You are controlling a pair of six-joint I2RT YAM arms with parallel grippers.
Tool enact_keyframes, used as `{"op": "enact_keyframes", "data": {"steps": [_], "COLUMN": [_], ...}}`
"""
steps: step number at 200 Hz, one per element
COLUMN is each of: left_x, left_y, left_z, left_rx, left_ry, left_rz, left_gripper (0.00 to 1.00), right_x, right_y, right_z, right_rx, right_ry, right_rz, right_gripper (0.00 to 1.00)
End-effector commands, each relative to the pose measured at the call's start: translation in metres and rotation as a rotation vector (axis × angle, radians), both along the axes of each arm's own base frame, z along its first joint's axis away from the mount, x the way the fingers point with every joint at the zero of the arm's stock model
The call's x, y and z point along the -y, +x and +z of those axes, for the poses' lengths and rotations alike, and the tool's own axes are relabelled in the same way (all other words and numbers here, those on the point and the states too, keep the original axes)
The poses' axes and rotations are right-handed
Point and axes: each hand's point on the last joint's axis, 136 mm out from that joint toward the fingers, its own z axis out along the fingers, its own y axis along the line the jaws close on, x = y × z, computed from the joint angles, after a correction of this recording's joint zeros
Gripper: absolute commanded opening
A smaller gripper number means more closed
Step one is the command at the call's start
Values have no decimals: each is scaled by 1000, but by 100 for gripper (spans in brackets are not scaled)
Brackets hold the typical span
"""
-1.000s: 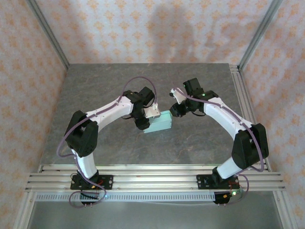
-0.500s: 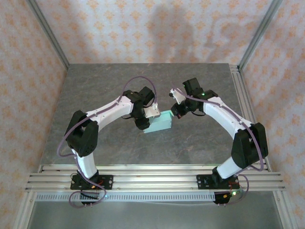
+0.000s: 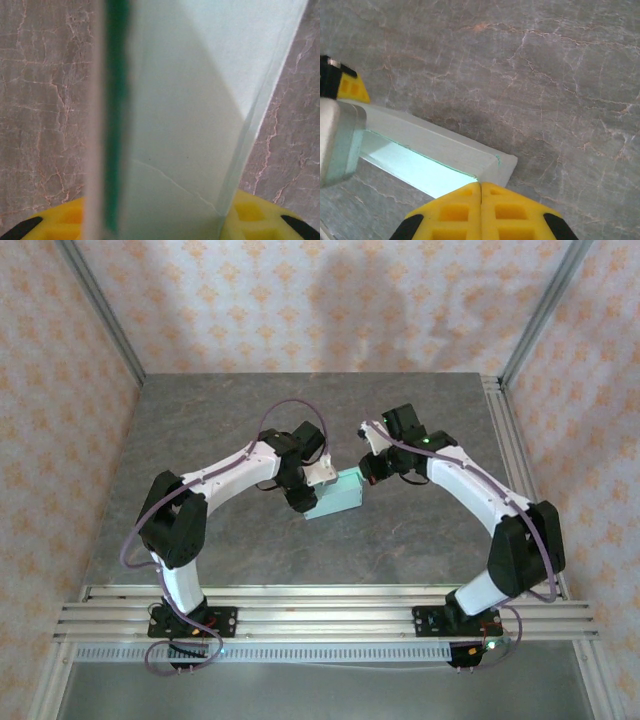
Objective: Fold the paper box
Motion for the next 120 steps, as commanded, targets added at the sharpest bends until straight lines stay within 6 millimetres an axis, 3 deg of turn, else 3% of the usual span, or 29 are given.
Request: {"op": "enact_keyframes", "data": {"steps": [1,29,61,95,120], "left_x": [1,3,9,6,5], "left_y": [1,1,3,0,-1], "left_z": [0,-2,-1,-5,-4], "left_rx": [-12,-11,-3,-11,-13], "left_ry": [6,21,12,37,38], "left_rz": [28,17,9,-4,-12], "left_gripper": [41,41,40,40,40], "right_x": [5,5,11,31,32], "right_y": [5,1,-8,-4,-1], "right_z": [20,20,6,23,29], "right_rx": [7,-47,-89,94,135], "right_ry": [83,141,119,38,34], "right_rz": [-169,-258,-283,-255,-186], "right_gripper": [0,0,0,25,42]}}
